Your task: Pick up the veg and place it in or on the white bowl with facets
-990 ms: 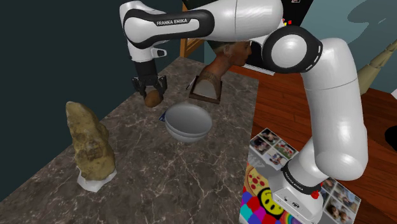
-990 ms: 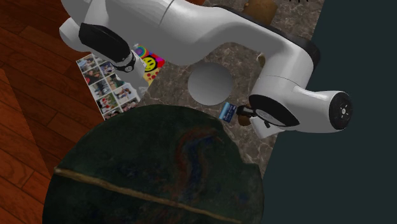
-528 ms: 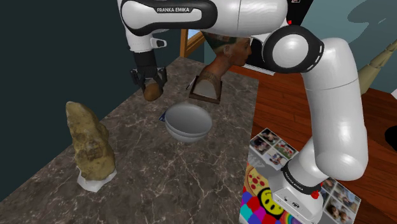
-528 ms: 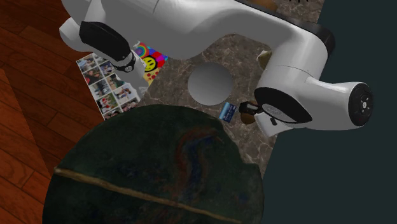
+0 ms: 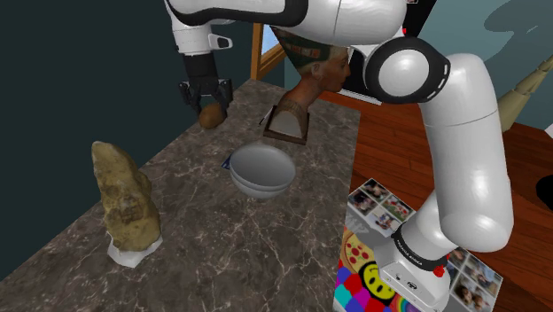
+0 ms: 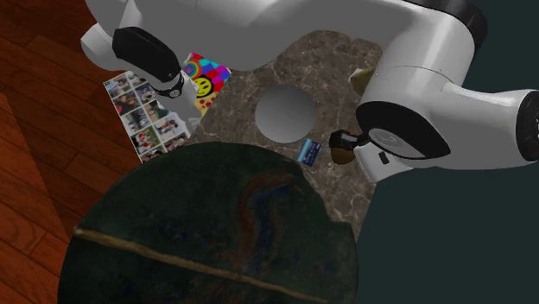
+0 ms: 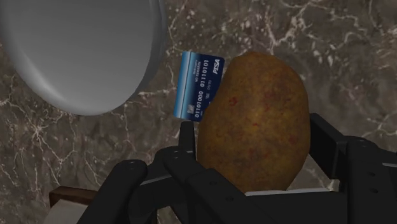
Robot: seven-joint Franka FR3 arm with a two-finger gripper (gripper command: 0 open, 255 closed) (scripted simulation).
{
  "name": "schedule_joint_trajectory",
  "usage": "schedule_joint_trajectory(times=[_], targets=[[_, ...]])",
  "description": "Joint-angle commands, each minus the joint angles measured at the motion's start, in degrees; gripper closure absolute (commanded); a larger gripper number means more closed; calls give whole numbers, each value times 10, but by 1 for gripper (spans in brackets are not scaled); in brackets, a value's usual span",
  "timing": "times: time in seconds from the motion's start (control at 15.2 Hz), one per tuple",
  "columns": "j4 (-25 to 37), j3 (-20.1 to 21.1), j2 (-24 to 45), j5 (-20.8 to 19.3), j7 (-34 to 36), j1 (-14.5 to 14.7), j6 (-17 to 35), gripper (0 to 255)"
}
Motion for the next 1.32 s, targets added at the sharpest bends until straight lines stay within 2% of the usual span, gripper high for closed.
schedule_joint_trajectory(times=[0.0,0.53,0.59,0.66,0.79,0.99,1.25], targets=[[27,0,7,-1,1,5,-20,255],[164,-5,49,-10,3,33,-111,255],[49,5,-15,4,7,6,-63,255],[-27,13,-60,15,9,-12,-32,255],[-142,22,-132,36,8,-38,11,255],[-272,31,-222,67,1,-63,56,255],[-409,37,-329,108,-14,-83,94,255]])
